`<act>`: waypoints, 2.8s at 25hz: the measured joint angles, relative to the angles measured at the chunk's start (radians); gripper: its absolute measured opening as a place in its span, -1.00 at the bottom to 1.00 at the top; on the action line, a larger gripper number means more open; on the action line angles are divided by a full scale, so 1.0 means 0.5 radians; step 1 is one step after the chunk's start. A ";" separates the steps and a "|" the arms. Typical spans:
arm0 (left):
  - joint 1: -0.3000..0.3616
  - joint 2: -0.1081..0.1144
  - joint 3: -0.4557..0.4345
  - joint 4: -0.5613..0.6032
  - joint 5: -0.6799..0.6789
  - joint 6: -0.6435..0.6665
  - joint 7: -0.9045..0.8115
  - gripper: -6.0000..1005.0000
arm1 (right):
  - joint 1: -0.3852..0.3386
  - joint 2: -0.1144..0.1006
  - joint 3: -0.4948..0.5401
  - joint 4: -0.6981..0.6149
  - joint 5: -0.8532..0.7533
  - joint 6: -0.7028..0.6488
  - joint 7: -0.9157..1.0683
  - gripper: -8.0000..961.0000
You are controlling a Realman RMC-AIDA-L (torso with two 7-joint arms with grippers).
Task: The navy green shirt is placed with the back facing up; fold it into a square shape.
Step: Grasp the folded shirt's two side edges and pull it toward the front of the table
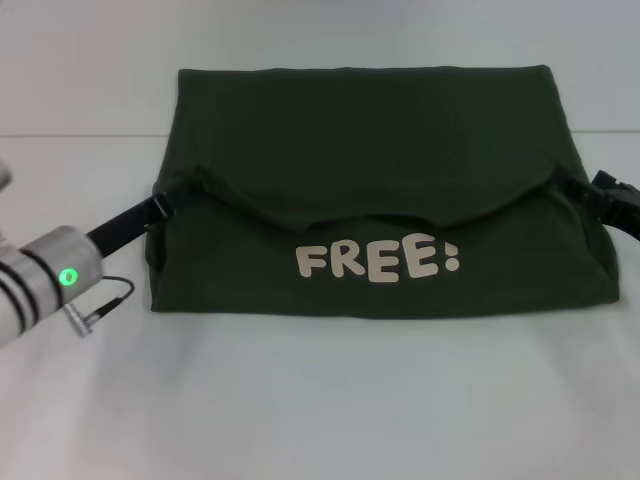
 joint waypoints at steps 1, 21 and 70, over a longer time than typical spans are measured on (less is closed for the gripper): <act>0.035 0.011 0.002 0.058 0.061 0.107 -0.088 0.72 | -0.015 -0.004 -0.004 -0.003 -0.003 -0.043 0.015 0.79; 0.129 0.168 0.004 0.445 0.975 0.587 -0.936 0.74 | -0.210 -0.026 -0.558 -0.224 -0.474 -1.037 -0.098 0.78; 0.085 0.150 0.242 0.414 1.035 0.569 -0.871 -0.92 | -0.046 -0.450 -0.521 -0.940 -1.244 -0.758 2.254 0.65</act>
